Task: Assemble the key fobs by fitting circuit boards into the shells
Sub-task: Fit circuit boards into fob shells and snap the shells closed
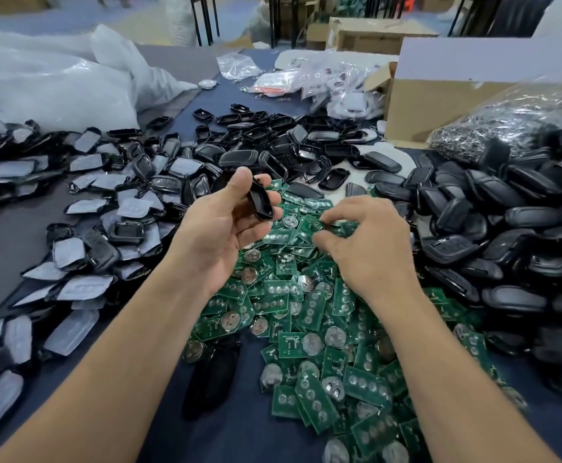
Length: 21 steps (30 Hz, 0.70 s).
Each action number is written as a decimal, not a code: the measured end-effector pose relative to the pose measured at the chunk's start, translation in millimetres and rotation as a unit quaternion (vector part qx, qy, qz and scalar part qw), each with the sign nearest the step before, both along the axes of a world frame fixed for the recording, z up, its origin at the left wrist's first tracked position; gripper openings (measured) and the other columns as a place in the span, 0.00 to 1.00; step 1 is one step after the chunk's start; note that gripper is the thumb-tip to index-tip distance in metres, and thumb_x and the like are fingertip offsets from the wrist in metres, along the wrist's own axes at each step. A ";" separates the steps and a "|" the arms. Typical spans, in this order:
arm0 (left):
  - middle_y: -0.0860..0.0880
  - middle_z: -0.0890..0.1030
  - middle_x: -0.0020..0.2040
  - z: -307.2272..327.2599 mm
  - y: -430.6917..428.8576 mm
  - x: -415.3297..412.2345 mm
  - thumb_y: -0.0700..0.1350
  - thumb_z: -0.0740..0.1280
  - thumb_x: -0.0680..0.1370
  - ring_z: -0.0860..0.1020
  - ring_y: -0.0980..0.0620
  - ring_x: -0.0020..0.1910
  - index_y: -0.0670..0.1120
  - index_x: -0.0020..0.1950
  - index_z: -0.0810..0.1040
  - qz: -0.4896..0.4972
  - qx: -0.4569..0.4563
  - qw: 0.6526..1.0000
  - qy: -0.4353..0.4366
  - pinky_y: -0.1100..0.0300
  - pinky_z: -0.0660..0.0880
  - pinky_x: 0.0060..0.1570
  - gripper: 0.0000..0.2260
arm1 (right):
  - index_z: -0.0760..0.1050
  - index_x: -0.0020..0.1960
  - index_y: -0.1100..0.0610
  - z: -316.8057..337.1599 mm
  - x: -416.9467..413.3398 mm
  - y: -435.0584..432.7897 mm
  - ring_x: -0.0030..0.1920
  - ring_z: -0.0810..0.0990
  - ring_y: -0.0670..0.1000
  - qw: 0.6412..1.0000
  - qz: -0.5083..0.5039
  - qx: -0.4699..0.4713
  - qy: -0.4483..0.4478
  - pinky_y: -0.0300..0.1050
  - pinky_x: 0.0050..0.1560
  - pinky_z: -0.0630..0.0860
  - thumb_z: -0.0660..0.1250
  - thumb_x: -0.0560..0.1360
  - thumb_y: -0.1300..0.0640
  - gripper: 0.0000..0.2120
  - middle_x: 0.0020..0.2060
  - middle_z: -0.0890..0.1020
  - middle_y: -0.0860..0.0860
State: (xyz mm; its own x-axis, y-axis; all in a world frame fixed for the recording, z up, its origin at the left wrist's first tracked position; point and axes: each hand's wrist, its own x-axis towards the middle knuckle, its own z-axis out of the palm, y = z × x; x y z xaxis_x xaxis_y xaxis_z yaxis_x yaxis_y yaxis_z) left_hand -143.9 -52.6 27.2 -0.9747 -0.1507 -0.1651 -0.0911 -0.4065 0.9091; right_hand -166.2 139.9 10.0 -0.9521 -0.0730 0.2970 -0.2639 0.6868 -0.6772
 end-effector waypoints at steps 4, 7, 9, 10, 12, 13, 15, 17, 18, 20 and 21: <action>0.45 0.88 0.50 -2.6 0.7 1.7 0.58 0.70 0.72 0.87 0.51 0.44 0.44 0.61 0.83 0.004 -0.069 0.997 0.017 0.63 0.81 0.36 0.23 | 0.81 0.38 0.48 3.3 1.3 -1.4 0.29 0.72 0.39 0.985 -0.017 -0.171 -0.025 0.30 0.34 0.67 0.79 0.71 0.54 0.07 0.29 0.77 0.38; 0.44 0.88 0.53 -6.4 3.7 2.5 0.52 0.73 0.71 0.87 0.49 0.49 0.46 0.61 0.83 -0.013 -0.103 0.993 0.047 0.59 0.83 0.41 0.20 | 0.80 0.48 0.46 4.4 4.8 -9.2 0.28 0.71 0.42 0.991 0.033 -0.122 -0.053 0.33 0.31 0.67 0.74 0.77 0.55 0.05 0.28 0.76 0.38; 0.45 0.88 0.52 -9.6 5.9 2.3 0.47 0.75 0.70 0.87 0.49 0.50 0.47 0.60 0.85 -0.021 -0.123 0.990 0.065 0.54 0.85 0.46 0.18 | 0.78 0.51 0.44 2.3 8.1 -15.8 0.29 0.71 0.43 0.989 0.050 -0.122 -0.064 0.36 0.32 0.67 0.72 0.78 0.55 0.07 0.28 0.76 0.41; 0.45 0.88 0.52 -11.2 6.3 2.3 0.44 0.76 0.69 0.87 0.49 0.50 0.47 0.59 0.85 -0.026 -0.129 0.989 0.072 0.53 0.85 0.48 0.18 | 0.76 0.49 0.44 1.8 9.1 -18.1 0.29 0.72 0.44 0.985 0.055 -0.146 -0.074 0.36 0.32 0.68 0.71 0.78 0.56 0.07 0.29 0.77 0.44; 0.45 0.88 0.52 -12.7 5.5 2.3 0.41 0.76 0.68 0.87 0.47 0.50 0.47 0.58 0.85 -0.041 -0.132 0.987 0.082 0.53 0.85 0.49 0.18 | 0.74 0.46 0.47 3.7 11.1 -19.7 0.29 0.77 0.50 0.965 0.063 -0.231 -0.109 0.46 0.34 0.74 0.69 0.78 0.60 0.09 0.32 0.82 0.52; 0.44 0.88 0.53 -12.6 4.6 2.6 0.40 0.77 0.68 0.87 0.46 0.50 0.46 0.59 0.85 -0.049 -0.131 0.987 0.085 0.54 0.85 0.49 0.19 | 0.74 0.46 0.51 4.9 11.5 -19.2 0.29 0.79 0.53 0.945 0.071 -0.292 -0.132 0.49 0.32 0.75 0.67 0.78 0.64 0.09 0.33 0.83 0.56; 0.42 0.87 0.53 -12.1 2.5 3.3 0.38 0.77 0.67 0.86 0.44 0.48 0.47 0.57 0.87 -0.060 -0.132 0.985 0.092 0.54 0.85 0.49 0.19 | 0.73 0.45 0.56 8.2 11.9 -18.4 0.31 0.81 0.54 0.889 0.087 -0.412 -0.177 0.46 0.30 0.77 0.65 0.79 0.70 0.10 0.35 0.84 0.60; 0.44 0.86 0.47 -12.0 1.4 3.1 0.37 0.77 0.67 0.83 0.46 0.44 0.48 0.55 0.88 -0.068 -0.135 0.983 0.100 0.52 0.85 0.51 0.18 | 0.75 0.44 0.58 10.7 11.8 -17.8 0.31 0.82 0.53 0.857 0.086 -0.468 -0.199 0.42 0.29 0.76 0.67 0.79 0.70 0.10 0.36 0.84 0.59; 0.47 0.85 0.44 -11.9 1.9 3.1 0.37 0.77 0.66 0.83 0.48 0.42 0.48 0.54 0.88 -0.069 -0.135 0.983 0.103 0.51 0.84 0.51 0.17 | 0.76 0.43 0.57 10.7 11.2 -17.6 0.31 0.81 0.52 0.854 0.079 -0.474 -0.198 0.40 0.29 0.76 0.68 0.79 0.70 0.10 0.35 0.84 0.57; 0.46 0.77 0.39 -11.4 3.8 3.2 0.37 0.78 0.65 0.79 0.49 0.40 0.49 0.53 0.88 -0.057 -0.139 0.984 0.098 0.51 0.84 0.52 0.18 | 0.78 0.39 0.57 9.4 9.9 -17.5 0.30 0.79 0.50 0.868 0.071 -0.456 -0.183 0.40 0.29 0.74 0.70 0.78 0.68 0.11 0.33 0.82 0.53; 0.45 0.72 0.38 -11.1 4.5 3.4 0.38 0.78 0.65 0.77 0.48 0.39 0.50 0.53 0.89 -0.048 -0.142 0.984 0.093 0.51 0.84 0.50 0.18 | 0.79 0.39 0.56 8.7 9.7 -17.6 0.31 0.79 0.49 0.885 0.067 -0.428 -0.169 0.41 0.31 0.74 0.71 0.77 0.67 0.11 0.32 0.81 0.51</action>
